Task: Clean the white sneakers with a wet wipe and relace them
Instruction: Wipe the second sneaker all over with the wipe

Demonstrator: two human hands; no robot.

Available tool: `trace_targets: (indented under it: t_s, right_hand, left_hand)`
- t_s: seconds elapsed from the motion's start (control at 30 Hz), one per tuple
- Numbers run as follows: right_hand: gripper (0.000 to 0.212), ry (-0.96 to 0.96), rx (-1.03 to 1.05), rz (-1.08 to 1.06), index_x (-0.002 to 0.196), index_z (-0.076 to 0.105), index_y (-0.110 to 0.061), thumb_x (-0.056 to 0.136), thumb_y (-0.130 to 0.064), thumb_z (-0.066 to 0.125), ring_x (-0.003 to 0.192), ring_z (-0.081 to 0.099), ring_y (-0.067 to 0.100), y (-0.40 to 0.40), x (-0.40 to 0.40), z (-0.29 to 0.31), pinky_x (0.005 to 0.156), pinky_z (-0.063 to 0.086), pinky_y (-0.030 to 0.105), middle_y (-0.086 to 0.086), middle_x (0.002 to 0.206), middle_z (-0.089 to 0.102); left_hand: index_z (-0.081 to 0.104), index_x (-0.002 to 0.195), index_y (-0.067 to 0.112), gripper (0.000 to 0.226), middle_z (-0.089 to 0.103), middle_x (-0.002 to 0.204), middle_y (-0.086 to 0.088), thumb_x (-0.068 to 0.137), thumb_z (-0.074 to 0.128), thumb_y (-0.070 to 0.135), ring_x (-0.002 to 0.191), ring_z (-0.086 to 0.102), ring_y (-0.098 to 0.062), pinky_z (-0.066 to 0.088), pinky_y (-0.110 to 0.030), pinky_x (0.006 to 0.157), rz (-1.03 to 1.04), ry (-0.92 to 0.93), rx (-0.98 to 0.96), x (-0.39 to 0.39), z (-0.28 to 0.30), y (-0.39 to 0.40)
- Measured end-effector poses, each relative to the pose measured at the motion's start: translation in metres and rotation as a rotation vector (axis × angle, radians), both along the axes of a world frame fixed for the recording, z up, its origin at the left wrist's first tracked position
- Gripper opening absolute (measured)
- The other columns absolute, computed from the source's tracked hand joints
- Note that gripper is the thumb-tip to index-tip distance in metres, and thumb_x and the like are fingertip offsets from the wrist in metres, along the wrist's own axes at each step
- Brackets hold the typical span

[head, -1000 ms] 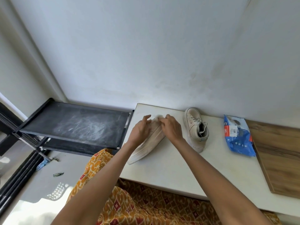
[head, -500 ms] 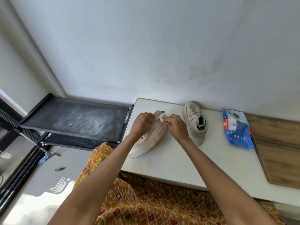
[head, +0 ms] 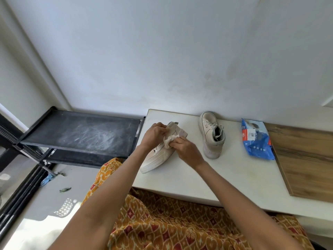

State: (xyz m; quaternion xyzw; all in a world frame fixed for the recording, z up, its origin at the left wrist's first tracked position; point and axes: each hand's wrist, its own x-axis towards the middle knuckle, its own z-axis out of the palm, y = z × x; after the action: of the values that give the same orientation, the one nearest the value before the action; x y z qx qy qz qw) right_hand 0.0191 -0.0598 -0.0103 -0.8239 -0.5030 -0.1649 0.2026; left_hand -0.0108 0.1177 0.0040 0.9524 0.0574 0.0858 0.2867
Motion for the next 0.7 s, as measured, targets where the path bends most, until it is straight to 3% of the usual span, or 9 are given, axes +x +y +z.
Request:
trace_targets:
  t_s: [0.1,0.17,0.23,0.33,0.43,0.6,0.7]
  right_hand:
    - [0.024,0.128,-0.096,-0.167,0.093,0.069,-0.013,0.080,0.003,0.056,0.088,0.058,0.026,0.004,0.021,0.009,0.055,0.045,0.029,0.003,0.095,0.067]
    - [0.020,0.231,-0.121,-0.345,0.093,0.068,-0.007,0.084,0.002,0.053,0.091,0.054,0.029,0.016,0.031,0.011,0.058,0.034,0.029,0.010,0.091,0.063]
    - [0.020,0.280,-0.105,-0.437,0.095,0.068,-0.005,0.087,0.000,0.050,0.094,0.052,0.029,0.025,0.031,0.013,0.061,0.033,0.031,0.011,0.091,0.061]
    - [0.024,0.288,0.026,-0.312,0.098,0.069,-0.010,0.085,0.000,0.052,0.093,0.051,0.020,0.029,0.008,0.009,0.067,0.041,0.027,-0.002,0.096,0.062]
    - [0.029,0.166,0.103,-0.156,0.095,0.072,-0.011,0.074,0.007,0.063,0.084,0.059,0.027,0.023,-0.018,-0.005,0.060,0.052,0.028,0.003,0.088,0.065]
    - [0.027,0.033,-0.026,0.040,0.093,0.071,-0.015,0.075,0.004,0.064,0.083,0.060,0.023,0.004,-0.004,0.001,0.057,0.051,0.026,0.000,0.087,0.065]
    - [0.028,0.063,-0.074,-0.045,0.093,0.070,-0.015,0.075,0.003,0.061,0.084,0.061,0.025,0.003,0.014,0.009,0.052,0.052,0.029,0.001,0.090,0.066]
  left_hand:
    - [0.068,0.114,0.012,0.026,0.059,0.122,-0.009,0.093,0.055,0.019,0.115,0.050,-0.027,0.041,-0.032,0.093,0.011,0.019,-0.020,-0.002,0.002,-0.001]
    - [0.067,0.117,0.014,0.027,0.057,0.122,-0.009,0.093,0.056,0.021,0.116,0.049,-0.026,0.040,-0.030,0.093,0.006,0.035,-0.028,-0.002,0.002,-0.001]
    - [0.065,0.120,0.016,0.028,0.056,0.123,-0.009,0.093,0.055,0.020,0.118,0.047,-0.026,0.038,-0.029,0.095,-0.001,0.055,-0.032,-0.002,0.001,0.001]
    - [0.065,0.119,0.017,0.028,0.054,0.123,-0.011,0.095,0.050,0.020,0.119,0.046,-0.027,0.037,-0.030,0.096,-0.002,0.090,-0.026,-0.002,-0.001,0.003]
    - [0.063,0.122,0.015,0.030,0.053,0.125,-0.011,0.096,0.050,0.020,0.120,0.046,-0.027,0.036,-0.029,0.095,0.016,0.094,-0.048,-0.002,-0.001,0.005]
    - [0.062,0.123,0.014,0.030,0.054,0.122,-0.011,0.094,0.053,0.018,0.117,0.046,-0.027,0.037,-0.031,0.095,0.011,0.070,-0.071,-0.004,0.001,-0.001]
    - [0.063,0.122,0.013,0.030,0.054,0.123,-0.011,0.093,0.054,0.015,0.117,0.046,-0.028,0.037,-0.030,0.095,0.011,0.074,-0.060,-0.007,0.004,-0.001]
